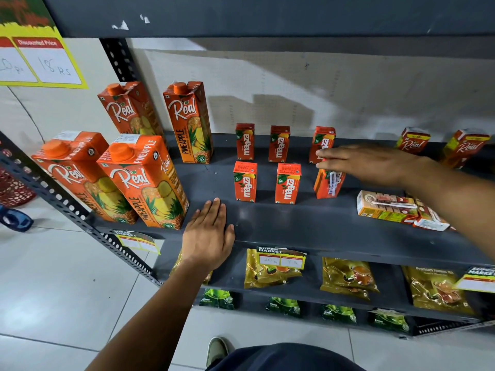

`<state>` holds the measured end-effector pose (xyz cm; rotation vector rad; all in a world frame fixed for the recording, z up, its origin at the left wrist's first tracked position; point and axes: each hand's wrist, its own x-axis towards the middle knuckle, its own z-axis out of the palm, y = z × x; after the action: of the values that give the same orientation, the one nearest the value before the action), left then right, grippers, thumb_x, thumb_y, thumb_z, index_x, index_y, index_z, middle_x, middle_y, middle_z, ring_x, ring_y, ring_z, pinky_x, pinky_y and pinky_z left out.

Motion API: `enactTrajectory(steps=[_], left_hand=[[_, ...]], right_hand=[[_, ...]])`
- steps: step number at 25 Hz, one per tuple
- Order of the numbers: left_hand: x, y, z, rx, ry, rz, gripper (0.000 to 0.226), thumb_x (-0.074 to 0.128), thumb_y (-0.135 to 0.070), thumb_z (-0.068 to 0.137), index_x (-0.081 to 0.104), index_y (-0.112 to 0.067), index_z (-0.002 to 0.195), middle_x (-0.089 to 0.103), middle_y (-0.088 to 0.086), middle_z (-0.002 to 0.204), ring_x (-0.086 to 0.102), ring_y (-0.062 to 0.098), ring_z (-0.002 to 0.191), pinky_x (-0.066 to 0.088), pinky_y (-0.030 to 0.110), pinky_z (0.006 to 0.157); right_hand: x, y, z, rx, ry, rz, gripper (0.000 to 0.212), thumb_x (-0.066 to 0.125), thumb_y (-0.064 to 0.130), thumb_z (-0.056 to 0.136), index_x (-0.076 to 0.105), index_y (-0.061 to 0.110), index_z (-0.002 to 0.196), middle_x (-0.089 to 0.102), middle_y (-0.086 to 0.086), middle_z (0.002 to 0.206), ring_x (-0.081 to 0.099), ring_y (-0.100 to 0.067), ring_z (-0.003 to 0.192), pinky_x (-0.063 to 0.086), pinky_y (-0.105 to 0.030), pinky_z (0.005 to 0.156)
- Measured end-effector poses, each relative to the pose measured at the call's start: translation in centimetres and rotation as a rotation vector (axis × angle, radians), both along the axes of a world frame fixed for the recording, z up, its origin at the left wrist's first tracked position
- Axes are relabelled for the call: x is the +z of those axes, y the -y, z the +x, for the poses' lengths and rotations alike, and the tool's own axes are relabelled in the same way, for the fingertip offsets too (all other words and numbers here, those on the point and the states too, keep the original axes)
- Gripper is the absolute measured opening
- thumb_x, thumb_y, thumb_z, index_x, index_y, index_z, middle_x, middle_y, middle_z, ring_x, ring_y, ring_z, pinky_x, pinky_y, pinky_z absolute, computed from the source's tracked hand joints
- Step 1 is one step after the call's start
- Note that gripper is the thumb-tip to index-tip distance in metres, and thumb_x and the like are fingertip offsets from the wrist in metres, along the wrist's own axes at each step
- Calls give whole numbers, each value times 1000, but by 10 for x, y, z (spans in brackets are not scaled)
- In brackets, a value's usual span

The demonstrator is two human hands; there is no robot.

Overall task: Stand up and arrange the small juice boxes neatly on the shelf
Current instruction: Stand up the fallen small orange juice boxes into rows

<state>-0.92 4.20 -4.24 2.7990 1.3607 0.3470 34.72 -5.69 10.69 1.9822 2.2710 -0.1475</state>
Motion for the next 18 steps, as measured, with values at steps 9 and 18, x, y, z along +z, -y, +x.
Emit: enactTrajectory(steps=[9,18], left_hand=[[1,1,0,-11,17,-2,59,32,-39,91,52,0,131,48,18,142,43,33,132,35,47,106],[2,1,0,-12,13,-12,60,30,-39,91,52,1,131,48,19,142,44,33,132,36,47,106]], right_hand=[[7,-21,3,-213,200,-73,78,42,82,71,56,22,120,61,-6,113,59,-25,98,50,-40,85],[5,-18,-4,-167,22,-43,41,58,53,86,65,18,108,57,13,75,53,-8,67,35,-25,57]])
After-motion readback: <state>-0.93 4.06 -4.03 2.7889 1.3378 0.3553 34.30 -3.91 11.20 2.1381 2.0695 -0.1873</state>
